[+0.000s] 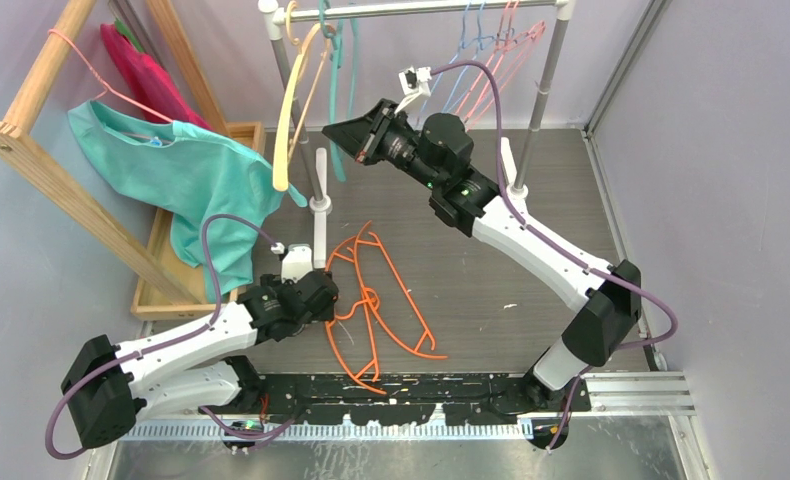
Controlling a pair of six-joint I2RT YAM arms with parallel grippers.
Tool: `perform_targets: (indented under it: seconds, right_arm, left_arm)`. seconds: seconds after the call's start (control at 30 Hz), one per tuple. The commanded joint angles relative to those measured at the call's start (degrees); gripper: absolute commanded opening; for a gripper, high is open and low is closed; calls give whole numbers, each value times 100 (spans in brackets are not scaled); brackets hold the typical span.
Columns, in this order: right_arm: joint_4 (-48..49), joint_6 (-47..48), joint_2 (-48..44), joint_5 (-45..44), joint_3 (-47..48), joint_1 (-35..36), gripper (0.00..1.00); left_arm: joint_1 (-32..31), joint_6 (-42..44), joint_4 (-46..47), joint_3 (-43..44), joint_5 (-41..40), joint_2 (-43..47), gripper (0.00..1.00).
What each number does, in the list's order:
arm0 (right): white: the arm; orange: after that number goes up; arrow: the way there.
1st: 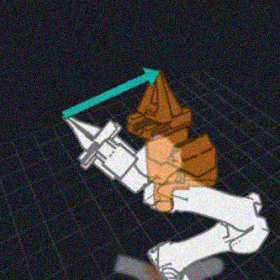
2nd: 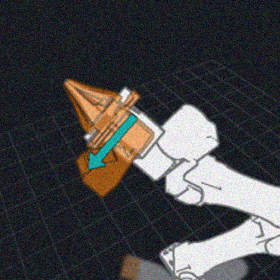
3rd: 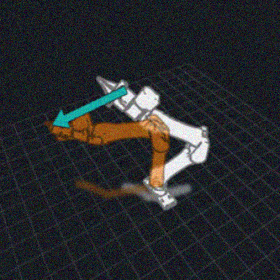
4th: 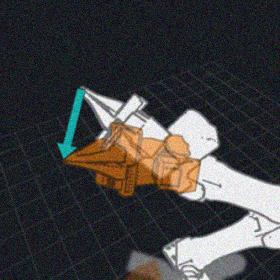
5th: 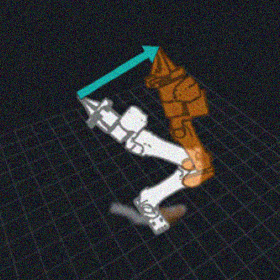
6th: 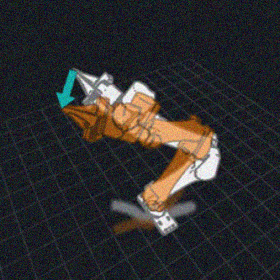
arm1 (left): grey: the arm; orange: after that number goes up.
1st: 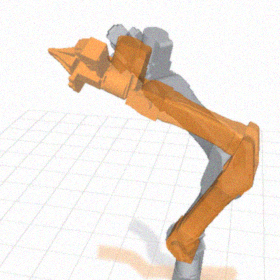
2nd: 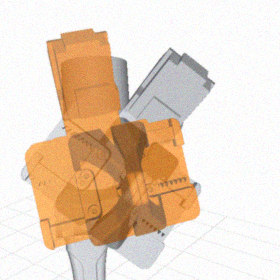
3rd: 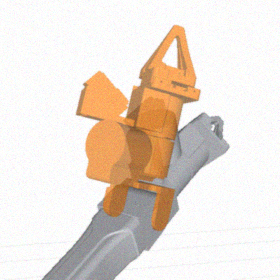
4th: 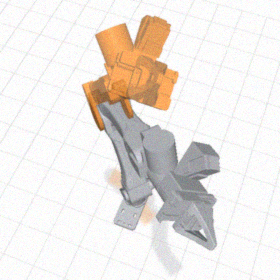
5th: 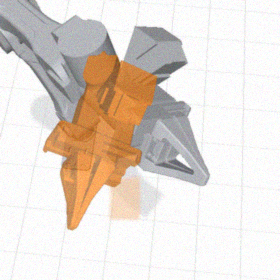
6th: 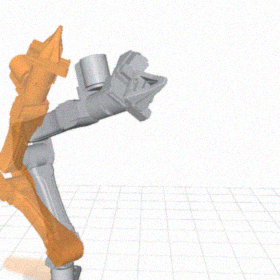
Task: Organize the hangers
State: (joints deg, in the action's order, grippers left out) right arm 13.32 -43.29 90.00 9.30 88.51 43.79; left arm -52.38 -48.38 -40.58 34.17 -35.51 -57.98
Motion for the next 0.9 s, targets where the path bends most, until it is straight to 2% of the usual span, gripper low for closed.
perform_targets:
  seconds: [0.0, 0.13, 0.33, 0.7, 0.87]
  right_arm:
    - [596, 30, 37, 243, 458, -23, 1]
    - [528, -38, 224, 365, 407, -39, 1]
    - [713, -275, 112, 292, -206, -122, 1]
    - [726, -162, 204, 487, 36, -299, 1]
    - [785, -191, -5, 683, -291, -267, 1]
  left_arm:
    - [13, 57, 59, 129, -146, 141, 98]
    - [6, 57, 40, 116, -167, 88, 98]
    - [15, 37, 37, 133, -130, -13, 98]
    - [9, -29, -12, 159, -161, -10, 98]
    - [6, -40, 18, 112, -136, -57, 98]
